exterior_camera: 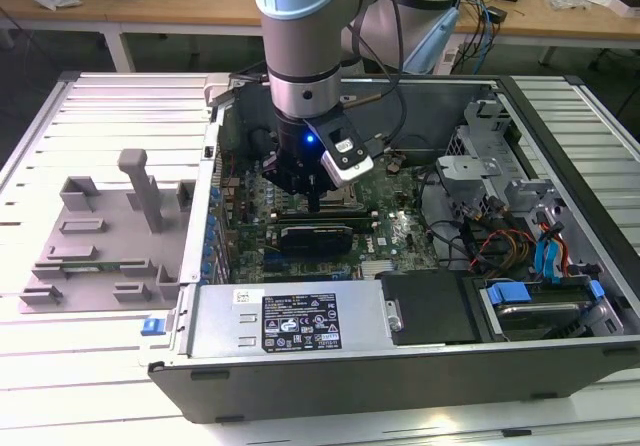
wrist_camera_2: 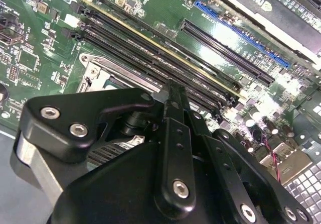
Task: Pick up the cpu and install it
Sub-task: 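Install the second cpu locking lever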
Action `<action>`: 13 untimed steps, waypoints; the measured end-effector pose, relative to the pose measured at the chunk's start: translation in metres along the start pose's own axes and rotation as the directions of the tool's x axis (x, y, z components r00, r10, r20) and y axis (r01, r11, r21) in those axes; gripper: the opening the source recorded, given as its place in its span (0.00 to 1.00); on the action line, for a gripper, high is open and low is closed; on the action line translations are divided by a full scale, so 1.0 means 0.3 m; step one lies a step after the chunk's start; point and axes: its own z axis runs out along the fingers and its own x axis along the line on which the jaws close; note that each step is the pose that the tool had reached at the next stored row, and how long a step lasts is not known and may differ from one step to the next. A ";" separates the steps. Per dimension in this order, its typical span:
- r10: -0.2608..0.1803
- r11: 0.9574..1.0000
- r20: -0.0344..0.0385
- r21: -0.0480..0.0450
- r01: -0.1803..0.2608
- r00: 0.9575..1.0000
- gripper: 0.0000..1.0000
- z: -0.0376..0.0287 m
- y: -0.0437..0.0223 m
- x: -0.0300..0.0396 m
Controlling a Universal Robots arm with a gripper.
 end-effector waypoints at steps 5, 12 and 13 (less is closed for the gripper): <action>0.000 1.000 0.000 -0.003 0.000 1.000 0.11 0.003 0.000 0.000; 0.000 1.000 0.000 -0.004 0.000 1.000 0.11 0.004 0.000 0.000; 0.000 1.000 0.000 -0.004 0.000 1.000 0.11 0.005 0.000 0.000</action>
